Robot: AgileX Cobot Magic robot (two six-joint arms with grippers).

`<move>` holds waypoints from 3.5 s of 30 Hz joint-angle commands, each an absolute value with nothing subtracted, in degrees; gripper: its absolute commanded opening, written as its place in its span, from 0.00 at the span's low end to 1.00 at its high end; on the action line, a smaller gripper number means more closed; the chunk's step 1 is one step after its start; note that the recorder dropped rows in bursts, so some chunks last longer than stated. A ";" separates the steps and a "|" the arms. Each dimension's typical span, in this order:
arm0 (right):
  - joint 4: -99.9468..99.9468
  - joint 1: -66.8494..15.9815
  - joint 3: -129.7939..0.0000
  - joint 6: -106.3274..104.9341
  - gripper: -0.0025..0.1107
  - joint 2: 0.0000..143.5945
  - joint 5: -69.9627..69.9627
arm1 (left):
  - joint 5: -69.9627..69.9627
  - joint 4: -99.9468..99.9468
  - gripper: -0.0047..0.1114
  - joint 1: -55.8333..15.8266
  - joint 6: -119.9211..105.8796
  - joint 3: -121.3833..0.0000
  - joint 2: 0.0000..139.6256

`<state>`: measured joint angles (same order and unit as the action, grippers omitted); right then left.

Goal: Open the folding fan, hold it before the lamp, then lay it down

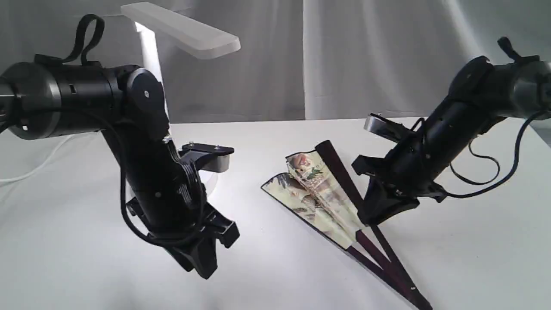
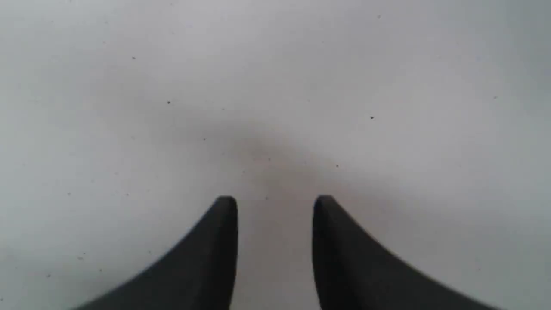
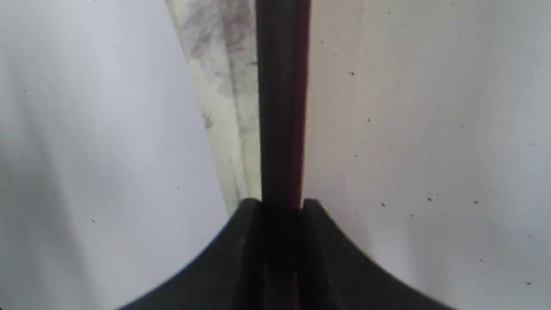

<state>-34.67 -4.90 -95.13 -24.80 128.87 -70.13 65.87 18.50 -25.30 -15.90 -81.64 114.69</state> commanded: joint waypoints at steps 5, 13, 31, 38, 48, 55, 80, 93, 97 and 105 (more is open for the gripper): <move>-38.30 -4.66 -95.09 -25.85 0.02 125.49 -69.96 | 69.89 18.68 0.27 -25.14 -19.83 -81.29 114.08; -44.05 -4.66 -90.49 -30.33 0.02 120.85 -69.96 | 65.18 19.61 0.11 -25.14 -18.09 -81.29 113.64; -60.28 -4.61 -76.94 -42.11 0.02 115.26 -69.96 | 29.39 26.04 0.11 -25.14 -22.99 -60.28 95.51; -63.11 -4.61 -75.11 -44.19 0.02 115.26 -69.96 | 7.87 28.94 0.11 -25.25 -24.49 -47.65 87.65; -64.02 -4.61 -75.11 -44.95 0.02 115.26 -69.96 | -14.33 31.39 0.11 -25.25 -14.47 -33.48 84.41; -66.30 -4.61 -75.11 -46.23 0.02 115.26 -69.96 | -31.16 3.05 0.11 -25.25 15.39 -28.20 84.41; -70.09 -4.86 -75.11 -48.52 0.02 114.89 -69.96 | -63.72 -9.79 0.50 -25.25 76.66 -27.77 105.17; -75.37 -6.66 -68.76 -51.63 0.02 114.27 -69.96 | -69.96 -16.02 0.50 -25.25 91.57 -36.02 118.36; -76.65 -6.90 -66.93 -52.69 0.02 114.27 -69.96 | -69.96 -17.03 0.50 -25.25 91.69 -39.21 120.01; -79.00 -6.90 -65.70 -53.33 0.02 114.27 -69.96 | -69.96 -17.24 0.50 -25.25 93.53 -43.45 122.04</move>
